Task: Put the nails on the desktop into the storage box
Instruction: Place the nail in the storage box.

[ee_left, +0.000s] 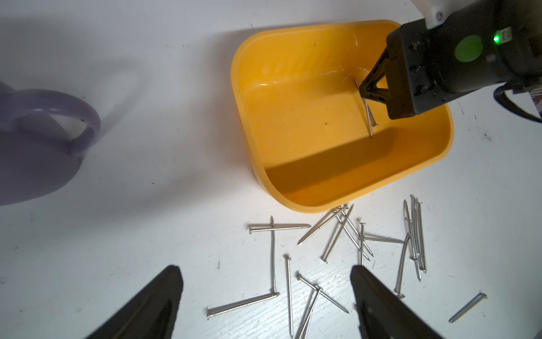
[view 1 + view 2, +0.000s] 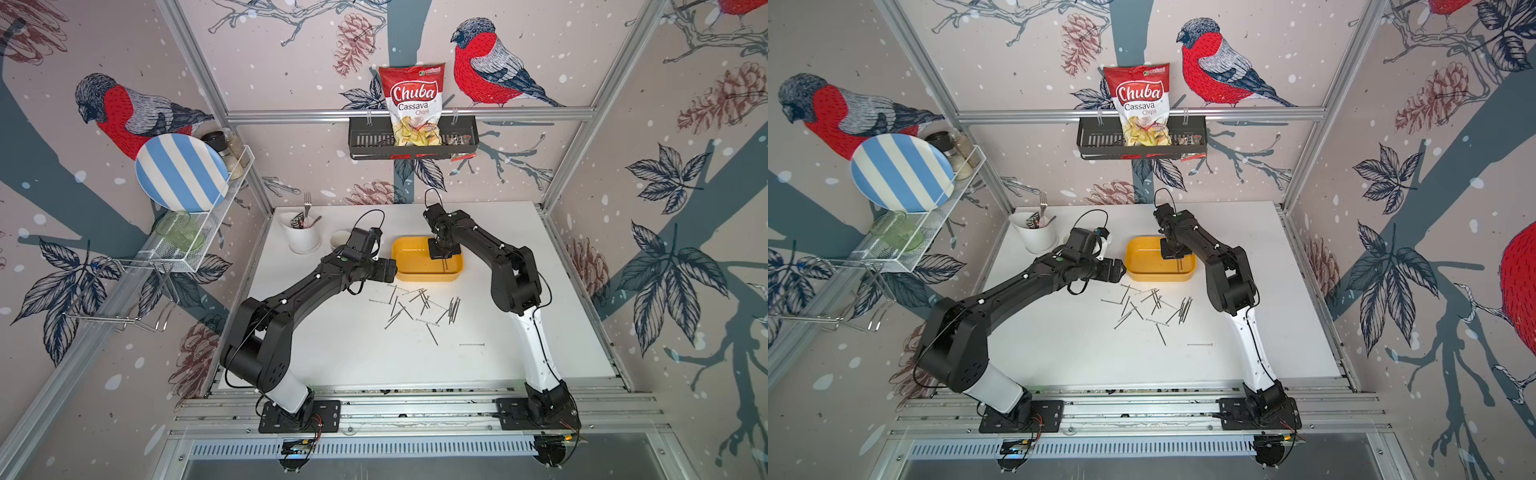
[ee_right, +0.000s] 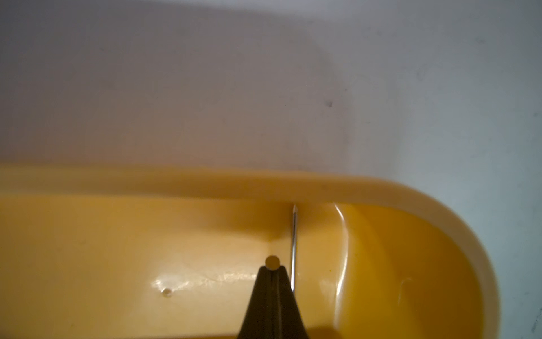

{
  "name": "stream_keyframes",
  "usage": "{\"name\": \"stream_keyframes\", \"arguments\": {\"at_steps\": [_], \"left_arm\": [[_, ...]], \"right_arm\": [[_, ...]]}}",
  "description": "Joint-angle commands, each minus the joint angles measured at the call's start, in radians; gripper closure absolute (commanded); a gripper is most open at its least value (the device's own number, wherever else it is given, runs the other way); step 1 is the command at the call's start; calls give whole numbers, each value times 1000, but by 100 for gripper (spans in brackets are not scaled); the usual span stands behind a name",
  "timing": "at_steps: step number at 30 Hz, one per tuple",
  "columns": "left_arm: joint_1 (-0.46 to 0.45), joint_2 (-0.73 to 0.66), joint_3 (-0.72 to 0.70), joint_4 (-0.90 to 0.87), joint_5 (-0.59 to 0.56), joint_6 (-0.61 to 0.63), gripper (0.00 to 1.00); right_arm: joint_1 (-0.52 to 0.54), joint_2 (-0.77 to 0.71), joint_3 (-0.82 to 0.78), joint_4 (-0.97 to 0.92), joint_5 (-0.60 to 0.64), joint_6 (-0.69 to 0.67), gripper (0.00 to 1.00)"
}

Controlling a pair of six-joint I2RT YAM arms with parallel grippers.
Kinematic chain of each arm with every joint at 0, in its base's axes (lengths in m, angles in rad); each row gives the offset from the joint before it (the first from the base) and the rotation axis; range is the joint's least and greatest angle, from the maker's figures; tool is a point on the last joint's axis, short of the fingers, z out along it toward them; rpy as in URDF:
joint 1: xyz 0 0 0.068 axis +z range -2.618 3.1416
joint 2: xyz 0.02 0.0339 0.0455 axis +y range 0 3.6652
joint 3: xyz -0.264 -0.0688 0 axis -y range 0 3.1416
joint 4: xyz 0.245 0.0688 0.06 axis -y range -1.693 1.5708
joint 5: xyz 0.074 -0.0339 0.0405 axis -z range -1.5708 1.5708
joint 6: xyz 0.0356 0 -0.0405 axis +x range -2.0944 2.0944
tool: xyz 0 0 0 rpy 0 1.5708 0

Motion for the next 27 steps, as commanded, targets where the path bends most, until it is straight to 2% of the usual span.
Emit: {"name": "stream_keyframes", "arguments": {"at_steps": [1,4,7,10,15,19,24,27], "left_arm": [[5,-6,-7,-10,1,2,8],[5,-9,-12,-8,3,-5,8],[5,-14,-14,-8,4,-9,8],[5,-23,-19,-6,3,-14,8],[5,-39,-31,4,15,-30,9],[-1,-50,-32,21,59,-24,9],[-81,-48,-6,20,69,65,10],[-133,-27,23,1,86,122,9]], "right_arm": [[-4,16,6,-27,6,-16,100],[-8,25,9,-34,6,-7,99],[-9,18,8,-39,6,2,83],[-8,-3,4,-33,7,6,74],[-4,-55,47,-51,-13,34,68],[-1,-152,60,-77,-34,75,67],[-15,-365,-155,-27,-58,150,60],[-70,-527,-398,31,-146,214,58]]}}
